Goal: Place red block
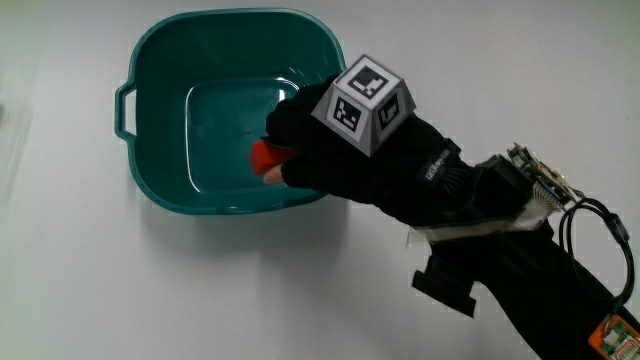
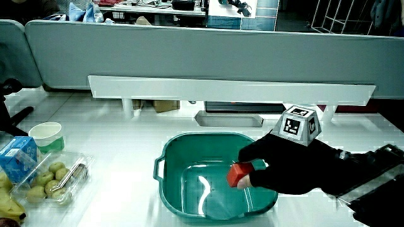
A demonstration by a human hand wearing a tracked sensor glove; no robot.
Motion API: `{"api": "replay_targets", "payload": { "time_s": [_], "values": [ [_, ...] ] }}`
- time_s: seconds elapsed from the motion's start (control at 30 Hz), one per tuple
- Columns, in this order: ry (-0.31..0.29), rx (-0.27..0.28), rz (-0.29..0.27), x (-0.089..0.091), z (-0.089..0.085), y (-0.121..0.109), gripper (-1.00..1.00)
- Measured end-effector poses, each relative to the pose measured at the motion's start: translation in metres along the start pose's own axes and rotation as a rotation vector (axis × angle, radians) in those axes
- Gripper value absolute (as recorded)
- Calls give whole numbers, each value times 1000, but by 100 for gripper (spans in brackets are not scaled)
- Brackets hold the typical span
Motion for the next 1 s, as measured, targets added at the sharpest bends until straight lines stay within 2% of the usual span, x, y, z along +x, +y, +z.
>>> {"api": "replay_targets", "payload": {
  "time_s": [0.03,0.1,0.23,0.37,0.5,0.57,0.77,1.0],
  "values": [
    [-3,1,-12,2,-1,3,0],
    [30,-20,-28,7,-2,7,0],
    [23,-32,-50,12,-5,16,0],
    [60,-41,-65,18,-10,23,0],
    [56,-56,-119,26,-23,35,0],
    [55,-65,-109,27,-26,40,0],
    [77,-106,-131,31,-36,53,0],
    [94,-157,-185,45,-55,61,0]
  ]
}}
